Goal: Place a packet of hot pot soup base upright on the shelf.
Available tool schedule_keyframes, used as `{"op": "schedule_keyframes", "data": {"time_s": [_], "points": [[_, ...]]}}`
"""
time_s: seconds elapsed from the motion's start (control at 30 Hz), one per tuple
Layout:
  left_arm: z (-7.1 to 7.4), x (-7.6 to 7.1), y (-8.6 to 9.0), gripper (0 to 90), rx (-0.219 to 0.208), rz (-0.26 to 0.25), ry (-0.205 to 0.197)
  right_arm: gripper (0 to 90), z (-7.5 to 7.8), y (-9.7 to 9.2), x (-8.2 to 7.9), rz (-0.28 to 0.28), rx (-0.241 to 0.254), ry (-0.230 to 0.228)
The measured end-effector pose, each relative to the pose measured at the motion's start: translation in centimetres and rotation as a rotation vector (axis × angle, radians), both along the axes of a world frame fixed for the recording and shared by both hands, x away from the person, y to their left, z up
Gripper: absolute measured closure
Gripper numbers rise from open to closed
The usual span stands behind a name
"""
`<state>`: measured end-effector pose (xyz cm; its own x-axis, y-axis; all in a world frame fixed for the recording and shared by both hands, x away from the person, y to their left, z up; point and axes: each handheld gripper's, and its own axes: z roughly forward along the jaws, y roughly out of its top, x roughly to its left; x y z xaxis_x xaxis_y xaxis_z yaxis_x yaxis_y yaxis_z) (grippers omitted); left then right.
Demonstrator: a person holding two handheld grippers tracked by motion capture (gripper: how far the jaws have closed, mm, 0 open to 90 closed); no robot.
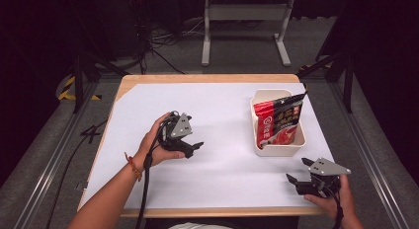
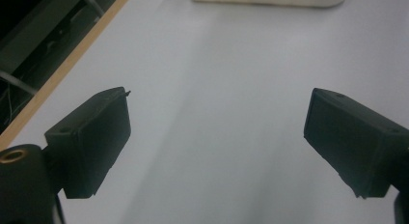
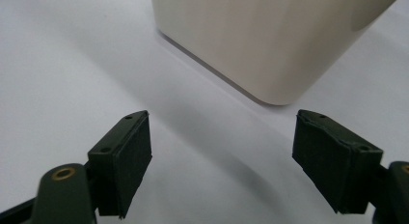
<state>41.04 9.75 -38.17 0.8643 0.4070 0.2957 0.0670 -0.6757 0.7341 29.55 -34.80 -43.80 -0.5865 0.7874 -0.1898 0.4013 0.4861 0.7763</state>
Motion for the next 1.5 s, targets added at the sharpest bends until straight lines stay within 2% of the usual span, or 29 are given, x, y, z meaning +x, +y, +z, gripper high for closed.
{"op": "schedule_keyframes", "data": {"time_s": [0.1,0.27,0.57,0.77,0.97,1.03,1.13,1.23,1.33,1.43,1.5], "points": [[-0.5,-0.3,0.7,10.3,0.006,0.001,0.0,21.1,0.0,0.0,0.0,0.002,0.0,0.003],[-1.1,-0.8,2.0,10.0,0.014,0.035,-0.002,21.0,0.0,0.0,0.0,0.0,-0.002,0.0],[-2.8,-2.4,4.7,8.5,-0.031,0.09,0.015,20.9,0.0,0.1,0.0,0.004,-0.003,-0.003],[-3.4,-3.0,6.7,6.9,-0.055,0.135,0.058,20.9,0.1,0.2,0.0,0.005,-0.003,-0.005],[-4.2,-3.9,8.7,8.3,-0.026,0.161,0.05,20.9,0.1,0.1,0.0,0.003,-0.004,-0.006],[-4.4,-4.3,9.5,8.3,-0.028,0.162,0.055,20.9,0.1,0.1,0.0,0.002,-0.003,-0.007],[-4.7,-4.9,10.6,8.3,-0.037,0.174,0.055,20.9,0.2,0.1,0.0,0.002,-0.002,-0.007],[-5.0,-5.3,11.7,8.1,-0.046,0.183,0.071,20.9,0.2,0.2,0.0,0.003,-0.004,-0.007],[-5.2,-5.6,12.6,7.8,-0.069,0.189,0.074,20.9,0.2,0.2,0.0,0.001,-0.003,-0.009],[-5.4,-5.9,13.5,7.5,-0.11,0.211,0.092,20.9,0.2,0.2,0.0,0.0,-0.002,-0.009],[-5.6,-6.2,14.1,6.8,-0.113,0.227,0.09,20.8,0.2,0.1,0.0,-0.001,0.003,-0.011]]}}
